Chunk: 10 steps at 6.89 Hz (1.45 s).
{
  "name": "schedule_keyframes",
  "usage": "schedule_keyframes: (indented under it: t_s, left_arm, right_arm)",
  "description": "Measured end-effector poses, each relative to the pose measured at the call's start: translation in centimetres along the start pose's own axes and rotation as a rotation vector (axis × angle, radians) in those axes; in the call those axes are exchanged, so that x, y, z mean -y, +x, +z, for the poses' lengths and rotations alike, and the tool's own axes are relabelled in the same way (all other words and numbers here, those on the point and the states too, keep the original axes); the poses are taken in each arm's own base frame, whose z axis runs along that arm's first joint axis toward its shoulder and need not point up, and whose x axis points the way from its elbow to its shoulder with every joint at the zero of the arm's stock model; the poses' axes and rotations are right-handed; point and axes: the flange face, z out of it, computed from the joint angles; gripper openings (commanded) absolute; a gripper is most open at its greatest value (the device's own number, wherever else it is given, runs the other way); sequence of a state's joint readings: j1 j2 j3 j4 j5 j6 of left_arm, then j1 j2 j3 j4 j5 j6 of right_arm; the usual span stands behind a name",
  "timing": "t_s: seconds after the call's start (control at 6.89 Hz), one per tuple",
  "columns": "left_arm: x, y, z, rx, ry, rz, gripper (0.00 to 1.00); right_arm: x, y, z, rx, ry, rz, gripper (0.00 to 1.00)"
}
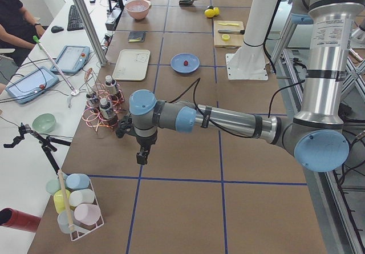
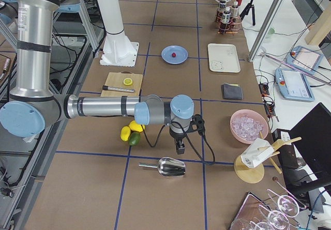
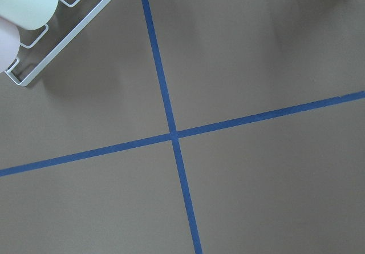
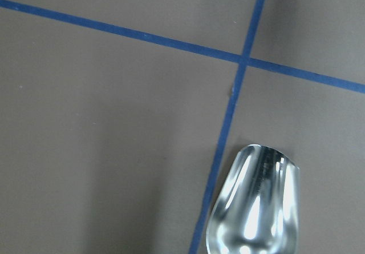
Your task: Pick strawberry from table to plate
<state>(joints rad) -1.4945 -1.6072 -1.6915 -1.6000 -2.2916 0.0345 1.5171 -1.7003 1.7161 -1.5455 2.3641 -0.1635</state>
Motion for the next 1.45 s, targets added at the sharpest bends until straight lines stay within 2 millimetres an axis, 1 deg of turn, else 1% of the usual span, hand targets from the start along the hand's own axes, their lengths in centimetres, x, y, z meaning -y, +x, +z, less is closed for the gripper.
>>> schedule_keyframes:
  t_s: [0.15,0.29,0.44,0.73,0.87,1.16,1.45]
  left_arm:
    - [-0.3,-0.1,0.1,0.000,-0.002,-0.003,1.00]
    - [-0.5,-0.2,0.2,0.000,-0.003,-0.006,1.00]
    - [-0.7,-0.4,0.3,0.000,-0.009,-0.013,1.00]
    - [-1.1,-0.8,0.7,0.003,-0.036,-0.041,1.00]
    - [-1.6,-1.5,0.9,0.003,-0.054,-0.066,1.00]
    - [-2.7,-3.8,0.9,-0.008,-0.063,-0.127,1.00]
    - [-3.1,-4.7,0.9,-0.020,-0.065,-0.149,1.00]
  right_arm:
    - [-0.6,1.9,0.4,-0.005,-0.005,0.004,1.00]
    - [-0.7,2.9,0.7,-0.008,-0.011,0.011,1.00]
    - [-0.7,3.4,0.9,-0.005,-0.014,0.020,1.00]
    - [-0.5,3.7,0.6,-0.003,-0.007,0.035,1.00]
    - [-0.4,3.7,0.4,0.001,-0.002,0.045,1.00]
    - [-0.4,3.8,0.1,0.013,0.008,0.069,1.00]
    - [-0.5,3.9,-0.1,0.022,0.014,0.081,1.00]
